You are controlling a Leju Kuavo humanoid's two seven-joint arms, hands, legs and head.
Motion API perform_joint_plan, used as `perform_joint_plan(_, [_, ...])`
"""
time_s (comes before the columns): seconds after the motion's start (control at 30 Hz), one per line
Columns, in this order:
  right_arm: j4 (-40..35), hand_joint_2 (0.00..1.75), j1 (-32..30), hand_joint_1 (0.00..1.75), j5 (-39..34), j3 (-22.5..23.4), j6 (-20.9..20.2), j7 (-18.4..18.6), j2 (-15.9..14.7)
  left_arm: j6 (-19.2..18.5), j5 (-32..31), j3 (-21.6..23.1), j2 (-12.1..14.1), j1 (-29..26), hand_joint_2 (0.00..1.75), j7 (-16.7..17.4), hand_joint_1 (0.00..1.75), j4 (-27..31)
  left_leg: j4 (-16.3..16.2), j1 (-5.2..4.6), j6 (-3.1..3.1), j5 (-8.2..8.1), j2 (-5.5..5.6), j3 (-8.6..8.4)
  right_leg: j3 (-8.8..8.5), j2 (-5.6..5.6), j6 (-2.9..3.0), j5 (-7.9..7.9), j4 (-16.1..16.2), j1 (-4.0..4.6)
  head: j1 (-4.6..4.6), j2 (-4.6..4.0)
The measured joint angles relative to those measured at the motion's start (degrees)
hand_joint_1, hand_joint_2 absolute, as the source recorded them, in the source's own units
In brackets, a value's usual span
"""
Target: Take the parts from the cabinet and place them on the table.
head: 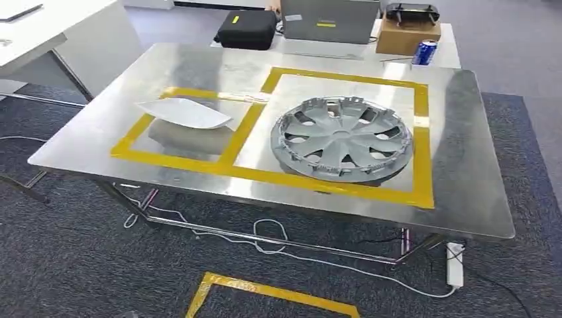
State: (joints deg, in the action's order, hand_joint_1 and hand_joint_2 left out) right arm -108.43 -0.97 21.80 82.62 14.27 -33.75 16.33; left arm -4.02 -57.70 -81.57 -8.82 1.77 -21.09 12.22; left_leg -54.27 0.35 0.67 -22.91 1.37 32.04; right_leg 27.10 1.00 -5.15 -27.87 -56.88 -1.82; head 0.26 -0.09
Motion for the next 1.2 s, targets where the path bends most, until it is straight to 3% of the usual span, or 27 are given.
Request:
perform_joint_plan(0.07, [6.61,0.00,0.33,0.00,-0.68,0.02,5.70,0.68,1.03,-0.51,-0.26,0.02,0.10,0.10,0.00,0.00,0.00,0.00,-0.89,-0.03,0.48,0.14,0.22,0.32,1.21,0.29,1.51,-1.04,-0.39,-0.10,-0.35,0.00])
perform_joint_plan(0.13, [13.59,0.00,0.46,0.00,-0.16,0.00,10.83,1.75,1.90,-1.03,-0.57,0.02,0.36,-0.21,0.00,0.00,0.00,0.00,-1.13,0.31,1.21,0.19,0.17,0.83,1.97,0.06,2.87,-0.67,-0.54,-0.09,-0.66,0.00])
perform_joint_plan(0.17, [16.89,0.00,0.68,0.00,-0.16,0.00,12.55,1.99,2.25,-1.20,-0.74,0.02,0.45,-0.27,0.00,0.00,0.00,0.00,-2.17,0.32,1.36,-1.67,-0.30,1.36,2.46,-0.06,3.47,-0.27,-0.54,-0.05,-0.68,0.00])
perform_joint_plan(0.2, [20.08,0.00,0.74,0.00,-0.16,0.00,14.20,2.87,2.54,-1.49,-1.07,0.02,0.50,-0.31,0.00,0.00,0.00,0.00,-5.17,0.22,1.44,-5.01,-0.46,2.53,2.91,-0.10,3.79,0.23,-0.53,-0.01,-0.99,0.00])
perform_joint_plan(0.23, [22.96,0.00,0.74,0.00,-0.14,0.00,15.51,3.81,2.76,-1.69,-1.18,0.02,0.54,-0.28,0.00,-0.02,0.00,0.00,-10.07,0.18,1.53,-8.57,-0.47,4.32,3.31,-0.19,4.00,0.74,-0.55,0.06,-1.16,0.00])
perform_joint_plan(0.3, [31.01,0.00,0.88,0.00,0.50,0.00,18.92,5.23,3.13,-2.04,-1.73,0.04,0.61,-0.25,0.00,-0.02,0.00,0.00,-18.33,0.17,1.48,-12.48,-0.50,6.82,4.55,-0.49,4.18,1.67,-0.62,0.33,-1.20,0.00])
perform_joint_plan(0.33, [34.09,0.00,0.92,0.00,0.92,0.02,20.18,6.04,3.24,-2.08,-1.88,0.04,0.65,-0.26,0.00,-0.02,0.00,0.00,-19.18,0.08,1.39,-12.41,-0.50,6.59,5.12,-0.57,4.20,2.00,-0.71,0.43,-1.23,0.00])
perform_joint_plan(0.37, [38.02,0.00,0.96,0.00,1.75,0.00,21.32,6.70,3.24,-2.08,-2.08,0.07,0.76,-0.27,0.00,-0.02,0.00,0.00,-17.78,0.05,1.16,-11.21,-0.51,5.07,5.56,-0.62,4.18,2.32,-0.71,0.54,-1.31,0.00])
perform_joint_plan(0.43, [45.30,0.00,1.10,0.00,5.56,-0.04,21.09,12.59,3.41,-2.08,-2.41,0.07,1.11,-0.20,0.00,-0.02,0.00,0.00,-7.98,-0.07,0.44,-7.07,-0.53,-1.40,6.27,-0.62,4.00,3.02,-0.70,0.70,-1.29,0.00])
perform_joint_plan(0.47, [48.67,0.00,1.03,0.00,8.73,-0.22,18.13,17.98,3.39,-2.08,-2.47,0.07,1.30,-0.08,0.00,0.00,0.00,0.00,-2.80,-0.19,0.09,-6.18,-0.62,-4.92,6.35,-0.63,3.82,3.32,-0.70,0.72,-1.40,0.00])
perform_joint_plan(0.5, [52.82,0.00,0.75,0.00,13.74,-0.44,13.41,24.82,3.04,-2.08,-2.49,0.07,1.39,0.09,0.00,0.00,0.00,0.00,0.64,-0.45,0.02,-6.33,-0.74,-7.01,6.67,-0.63,3.53,3.53,-0.89,1.19,-1.44,0.00])
perform_joint_plan(0.57, [60.73,0.00,0.71,0.00,21.82,-1.47,9.51,31.90,1.53,-2.15,-2.49,0.07,1.57,0.27,0.00,-0.04,0.00,0.00,0.33,-0.52,0.18,-5.88,-0.67,-6.18,6.72,-0.72,2.75,4.33,-0.70,1.02,-1.34,0.00])
perform_joint_plan(0.63, [67.48,0.00,1.04,0.00,24.63,-1.81,11.17,34.83,0.48,-2.14,-2.69,0.07,1.76,0.18,0.00,-0.13,0.00,0.00,0.51,-0.61,-0.73,-4.89,-0.71,-5.74,6.86,-0.70,1.82,5.16,-0.18,0.80,-1.47,0.00])
perform_joint_plan(0.67, [70.78,0.00,1.04,0.00,24.87,-1.88,11.65,35.15,0.09,-2.14,-2.82,0.07,1.79,0.31,0.00,-0.13,0.00,0.00,0.77,-0.39,-1.13,-4.30,-0.91,-5.29,7.21,-0.69,1.68,3.91,-0.93,0.71,-1.33,0.00])
perform_joint_plan(0.7, [73.94,0.00,1.05,0.00,25.67,-2.05,10.57,35.50,-0.63,-2.15,-2.97,0.07,2.00,0.37,0.00,-0.09,0.00,0.00,0.79,-0.40,-1.56,-3.82,-0.87,-4.62,8.21,-0.72,1.55,0.90,-3.13,0.80,-1.10,0.00])
perform_joint_plan(0.77, [78.84,0.00,1.18,0.00,27.67,-3.19,6.92,35.90,-1.83,-2.17,-3.17,0.07,2.31,0.29,0.00,0.74,0.00,0.00,0.75,-0.57,-1.85,-2.69,-0.90,-3.18,10.78,-0.70,1.38,-5.54,-11.74,0.83,-0.72,0.00])
perform_joint_plan(0.8, [80.74,0.00,1.38,0.00,29.05,-3.86,5.31,36.27,-2.61,-2.17,-3.43,0.07,2.42,0.27,0.00,1.07,0.00,0.00,0.67,-0.70,-1.92,-2.10,-1.01,-2.43,11.78,-0.70,1.29,-7.34,-15.75,0.85,-0.72,0.00])
perform_joint_plan(0.83, [82.28,0.00,1.50,0.00,30.36,-4.53,3.71,36.62,-3.04,-2.28,-3.50,0.07,2.48,0.33,0.00,1.36,0.00,0.00,0.62,-0.82,-1.96,-1.43,-1.08,-1.54,11.75,-0.71,1.33,-7.42,-17.98,0.89,-0.75,0.00])
perform_joint_plan(0.87, [83.67,0.00,1.50,0.00,31.65,-5.31,2.67,36.84,-3.81,-2.61,-3.50,0.07,2.51,0.36,0.00,1.49,0.00,0.00,0.59,-0.90,-1.97,-0.84,-1.08,-0.80,10.44,-0.71,1.45,-5.95,-17.43,0.96,-0.70,0.00])
perform_joint_plan(0.93, [85.80,0.00,1.57,0.00,32.45,-6.47,2.08,36.51,-4.72,-3.32,-3.78,0.07,2.61,0.35,0.00,1.55,0.00,0.00,0.47,-1.01,-1.81,0.21,-1.02,0.50,4.67,-0.71,1.86,-1.56,-10.09,1.18,-0.72,0.00])
perform_joint_plan(0.97, [86.44,0.00,1.67,0.00,32.36,-6.73,1.86,35.87,-5.16,-3.74,-4.18,0.07,2.66,0.36,0.00,1.55,0.00,0.00,0.32,-1.03,-1.64,0.70,-0.95,1.00,0.58,-0.69,2.14,-0.60,-4.29,1.26,-0.72,0.00])
perform_joint_plan(1.0, [87.01,0.00,1.90,0.00,32.30,-6.84,1.18,35.17,-5.71,-4.14,-4.62,0.15,2.73,0.33,0.00,1.55,0.00,0.00,0.09,-1.28,-1.32,1.12,-0.90,1.40,-2.77,-0.66,2.38,-2.39,1.05,1.40,-0.72,0.00])
perform_joint_plan(1.03, [87.49,0.00,2.05,0.00,32.34,-6.93,0.52,34.54,-6.52,-4.35,-5.32,0.33,2.84,0.31,0.00,1.60,0.00,0.00,-0.12,-1.35,-1.03,1.55,-0.95,1.57,-3.71,-0.52,2.66,-2.39,2.49,1.52,-0.92,0.00])
perform_joint_plan(1.07, [88.15,0.00,2.02,0.00,32.45,-7.10,0.09,34.15,-6.82,-4.53,-5.75,0.57,3.01,0.34,0.00,1.62,0.00,0.00,-0.11,-1.29,-0.78,1.95,-0.99,1.58,-2.80,-0.55,2.81,-2.26,2.46,1.70,-0.99,0.00])
perform_joint_plan(1.13, [88.76,0.00,1.93,0.00,33.64,-7.48,0.51,33.38,-7.96,-4.57,-6.36,1.03,3.32,0.42,0.00,2.08,0.00,0.00,-0.07,-1.15,-0.06,2.85,-0.94,1.94,-2.02,-0.59,3.79,-1.64,2.05,1.85,-0.74,0.00])
perform_joint_plan(1.17, [89.13,0.00,1.92,0.00,34.36,-7.83,1.12,32.83,-8.09,-4.48,-6.52,1.14,3.75,0.31,0.00,2.27,0.00,0.00,-0.41,-0.99,0.24,2.42,-0.92,2.30,-1.41,-1.03,4.44,-0.80,2.29,1.36,-0.77,0.00])
perform_joint_plan(1.2, [89.26,0.00,1.99,0.00,35.43,-8.26,1.58,32.24,-8.57,-4.40,-6.54,1.29,3.69,0.21,0.00,2.45,0.00,0.00,-2.17,-0.98,0.63,-0.94,-0.98,3.31,-0.53,-1.06,4.93,-0.12,2.27,1.39,-1.07,0.00])
